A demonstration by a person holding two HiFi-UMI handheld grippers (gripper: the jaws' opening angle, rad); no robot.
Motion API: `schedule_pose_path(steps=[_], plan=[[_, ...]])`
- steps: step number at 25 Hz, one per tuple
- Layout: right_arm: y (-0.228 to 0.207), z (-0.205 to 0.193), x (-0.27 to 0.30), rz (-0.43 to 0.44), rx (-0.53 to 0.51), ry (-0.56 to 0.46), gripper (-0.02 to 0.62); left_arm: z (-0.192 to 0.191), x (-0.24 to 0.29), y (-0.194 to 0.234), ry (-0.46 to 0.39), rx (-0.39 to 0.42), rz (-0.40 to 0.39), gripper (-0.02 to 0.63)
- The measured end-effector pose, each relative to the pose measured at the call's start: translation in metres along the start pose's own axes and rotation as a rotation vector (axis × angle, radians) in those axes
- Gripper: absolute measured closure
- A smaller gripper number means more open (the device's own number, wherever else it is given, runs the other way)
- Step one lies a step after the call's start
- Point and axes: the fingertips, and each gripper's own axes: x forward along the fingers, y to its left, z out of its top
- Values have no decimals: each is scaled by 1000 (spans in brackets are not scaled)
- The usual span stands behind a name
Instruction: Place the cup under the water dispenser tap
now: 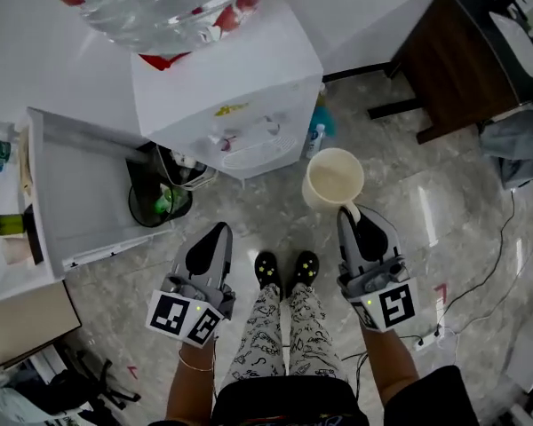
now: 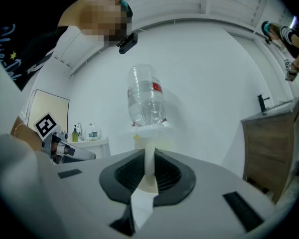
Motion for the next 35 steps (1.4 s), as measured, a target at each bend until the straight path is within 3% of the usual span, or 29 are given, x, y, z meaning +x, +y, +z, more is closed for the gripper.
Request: schedule_pose_path(steps=[3,7,15,21,30,35], plan=[[5,-47,32,24,-7,25,551,-17,16,36,-12,1,59,609],[5,-112,64,2,30,85,551,-48,25,67,-8,-73,89,609],[-11,-206,121,-32,-32,244,551,-90,33,78,40,-149,59,609],[-14,-246,149,-27,-26,285,551,-102,34,97,71,-166,73,609],[-21,-266,150,-46,8,187,551,-110,34,107,125,-148,72,609],[-24,-274,148,-33,0,198,551,-117,38,100,137,-199,61,609]])
